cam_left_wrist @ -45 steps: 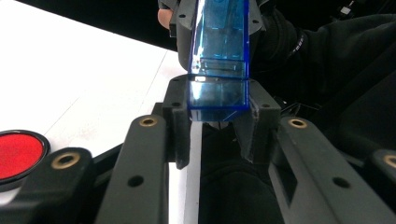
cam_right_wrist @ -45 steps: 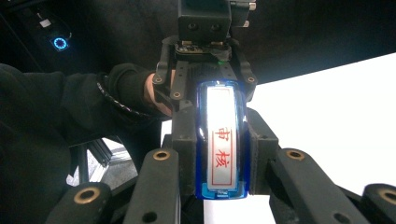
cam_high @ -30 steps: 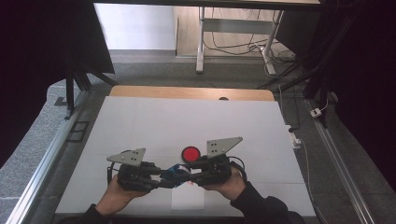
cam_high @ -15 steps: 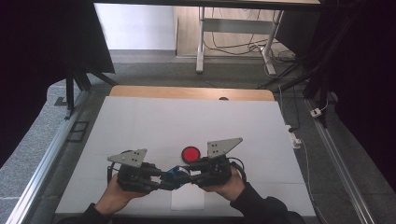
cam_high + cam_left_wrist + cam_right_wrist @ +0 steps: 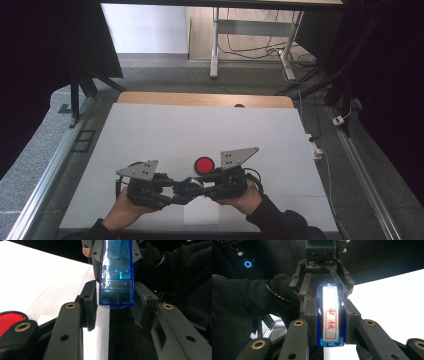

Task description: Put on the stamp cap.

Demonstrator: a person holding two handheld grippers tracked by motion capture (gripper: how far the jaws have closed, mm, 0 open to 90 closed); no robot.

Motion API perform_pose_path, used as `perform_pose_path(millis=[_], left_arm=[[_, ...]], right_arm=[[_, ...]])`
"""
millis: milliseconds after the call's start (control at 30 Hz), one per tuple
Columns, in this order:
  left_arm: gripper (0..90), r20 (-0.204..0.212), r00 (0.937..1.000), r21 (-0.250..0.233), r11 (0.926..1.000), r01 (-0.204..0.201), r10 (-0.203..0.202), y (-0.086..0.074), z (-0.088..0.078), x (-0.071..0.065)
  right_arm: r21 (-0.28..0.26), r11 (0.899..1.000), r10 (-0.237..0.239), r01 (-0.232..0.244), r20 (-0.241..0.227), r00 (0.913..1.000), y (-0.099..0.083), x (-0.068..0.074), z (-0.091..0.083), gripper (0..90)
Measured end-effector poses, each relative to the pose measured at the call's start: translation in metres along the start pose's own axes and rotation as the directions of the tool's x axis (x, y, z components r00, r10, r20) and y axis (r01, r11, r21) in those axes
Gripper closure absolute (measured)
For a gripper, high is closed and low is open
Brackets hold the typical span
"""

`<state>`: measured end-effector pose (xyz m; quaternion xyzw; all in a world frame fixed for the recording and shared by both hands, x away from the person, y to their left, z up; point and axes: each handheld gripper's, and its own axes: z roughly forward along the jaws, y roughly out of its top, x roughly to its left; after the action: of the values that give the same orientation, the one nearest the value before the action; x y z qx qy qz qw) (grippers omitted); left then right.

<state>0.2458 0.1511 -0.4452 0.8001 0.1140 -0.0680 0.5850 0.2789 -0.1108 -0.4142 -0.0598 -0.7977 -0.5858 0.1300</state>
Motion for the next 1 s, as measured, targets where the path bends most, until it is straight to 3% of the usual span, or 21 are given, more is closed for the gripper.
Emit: perform_pose_path(millis=[267, 433, 700, 767, 900, 1000], left_arm=[[43.1, -0.062, 0.9979, -0.002, 0.9998, 0.019, -0.019, -0.003, -0.005, 0.002], [30.8, -0.134, 0.9906, 0.035, 0.9989, 0.031, -0.026, -0.006, -0.007, 0.000], [17.5, -0.239, 0.9692, 0.063, 0.9951, 0.076, -0.059, -0.013, -0.018, -0.003], [12.8, -0.272, 0.9595, 0.071, 0.9930, 0.094, -0.072, -0.015, -0.021, -0.005], [9.2, -0.311, 0.9463, 0.073, 0.9907, 0.115, -0.087, -0.019, -0.027, -0.008], [7.9, -0.349, 0.9336, 0.094, 0.9883, 0.120, -0.080, -0.021, -0.029, -0.011]], right_arm=[[-0.002, 1.000, 0.004, -0.004, 0.036, 0.9993, 0.000, -0.002, -0.007, 70.4], [0.001, 1.000, -0.007, 0.007, 0.065, 0.9978, -0.001, -0.003, -0.012, 70.4], [0.019, 1.000, -0.027, 0.025, 0.141, 0.9896, -0.002, -0.004, -0.021, 70.3], [0.022, 0.999, -0.027, 0.024, 0.155, 0.9876, -0.002, -0.005, -0.022, 70.3], [0.025, 0.999, -0.025, 0.021, 0.177, 0.9840, -0.003, -0.005, -0.025, 70.3], [0.028, 0.999, -0.024, 0.019, 0.192, 0.9811, -0.003, -0.006, -0.027, 70.3]])
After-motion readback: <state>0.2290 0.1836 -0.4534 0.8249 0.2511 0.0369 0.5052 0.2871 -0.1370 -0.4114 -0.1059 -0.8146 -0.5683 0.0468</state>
